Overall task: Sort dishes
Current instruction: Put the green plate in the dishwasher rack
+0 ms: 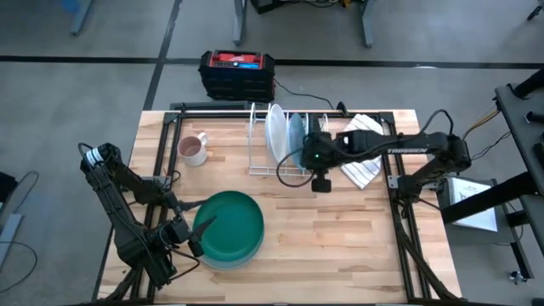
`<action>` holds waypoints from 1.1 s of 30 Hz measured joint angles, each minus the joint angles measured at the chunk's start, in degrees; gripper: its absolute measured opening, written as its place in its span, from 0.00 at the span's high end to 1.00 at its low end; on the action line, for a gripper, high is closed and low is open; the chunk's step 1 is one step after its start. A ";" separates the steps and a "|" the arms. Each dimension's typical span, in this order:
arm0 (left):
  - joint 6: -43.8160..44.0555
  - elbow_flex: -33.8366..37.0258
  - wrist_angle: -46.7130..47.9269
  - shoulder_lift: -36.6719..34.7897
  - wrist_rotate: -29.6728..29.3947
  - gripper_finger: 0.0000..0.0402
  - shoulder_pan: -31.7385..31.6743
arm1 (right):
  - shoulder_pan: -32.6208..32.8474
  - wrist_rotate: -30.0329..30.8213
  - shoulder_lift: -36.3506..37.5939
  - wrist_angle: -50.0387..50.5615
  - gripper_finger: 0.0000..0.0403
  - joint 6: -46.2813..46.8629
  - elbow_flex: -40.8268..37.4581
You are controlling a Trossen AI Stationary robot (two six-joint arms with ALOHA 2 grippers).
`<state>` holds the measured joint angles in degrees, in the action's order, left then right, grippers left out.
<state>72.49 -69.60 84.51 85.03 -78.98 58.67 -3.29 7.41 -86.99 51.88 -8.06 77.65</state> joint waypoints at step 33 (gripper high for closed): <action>3.97 0.00 -0.04 0.00 1.21 0.42 -1.72 | -2.29 2.90 15.21 -4.26 1.00 17.35 -19.70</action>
<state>76.46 -69.60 84.47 85.03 -77.77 56.95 -5.58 10.31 -71.78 47.62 9.30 57.95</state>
